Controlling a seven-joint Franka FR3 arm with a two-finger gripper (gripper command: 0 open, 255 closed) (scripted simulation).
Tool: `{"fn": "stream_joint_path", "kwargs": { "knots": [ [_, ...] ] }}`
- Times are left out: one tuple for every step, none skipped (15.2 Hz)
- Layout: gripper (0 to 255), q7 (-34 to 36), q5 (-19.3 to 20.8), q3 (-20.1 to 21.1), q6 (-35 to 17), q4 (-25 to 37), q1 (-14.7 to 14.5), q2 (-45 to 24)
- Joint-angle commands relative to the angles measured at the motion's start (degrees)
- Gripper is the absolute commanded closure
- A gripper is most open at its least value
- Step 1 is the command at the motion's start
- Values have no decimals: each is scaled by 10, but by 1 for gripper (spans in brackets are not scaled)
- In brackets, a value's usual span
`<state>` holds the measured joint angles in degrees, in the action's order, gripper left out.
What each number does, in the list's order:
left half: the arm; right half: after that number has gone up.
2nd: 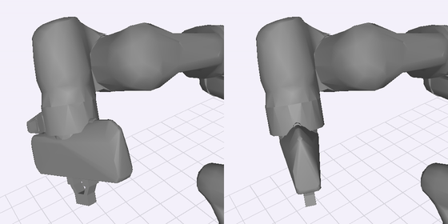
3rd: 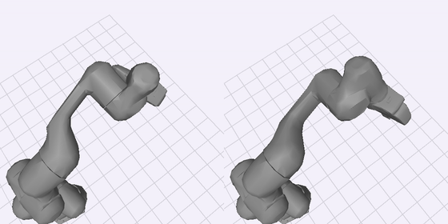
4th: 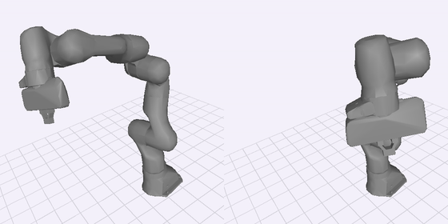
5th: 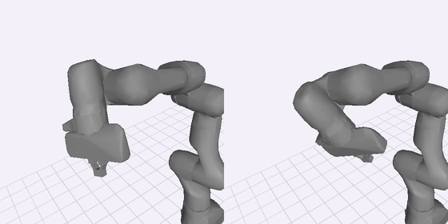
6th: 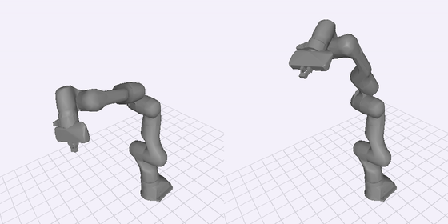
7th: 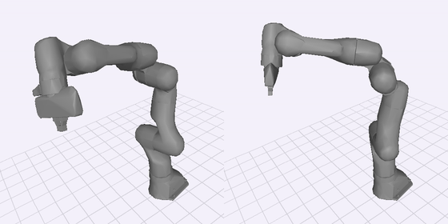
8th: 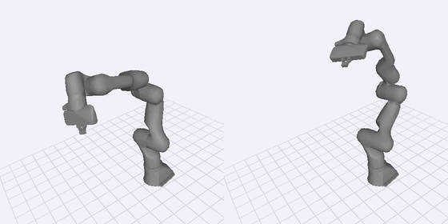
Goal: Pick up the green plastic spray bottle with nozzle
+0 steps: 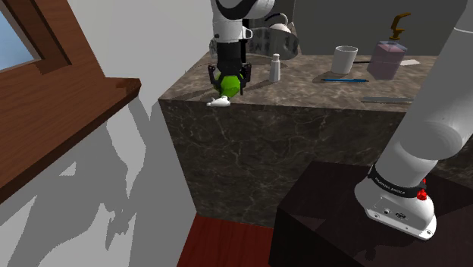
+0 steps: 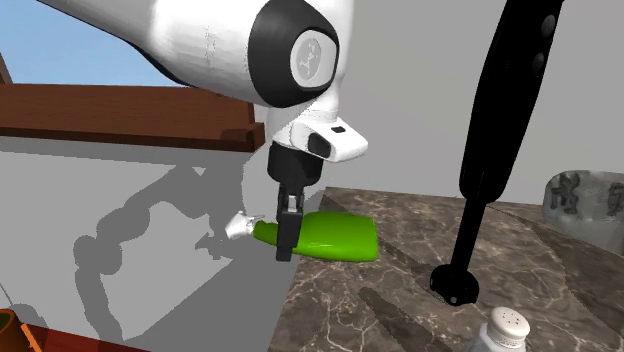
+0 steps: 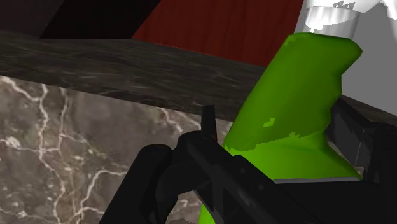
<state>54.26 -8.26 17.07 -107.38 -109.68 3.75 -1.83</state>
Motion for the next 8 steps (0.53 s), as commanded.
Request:
{"fn": "stream_joint_path", "kwargs": {
  "knots": [
    [255,2,0,0,16,12,0,3],
    [255,3,0,0,23,19,0,5],
    [255,3,0,0,31,25,0,6],
    [255,4,0,0,38,32,1,7],
    [255,5,0,-1,45,38,1,8],
    [255,6,0,-1,53,45,1,8],
    [255,6,0,-1,54,46,1,9],
    [255,6,0,-1,54,46,1,9]
  ]
}}
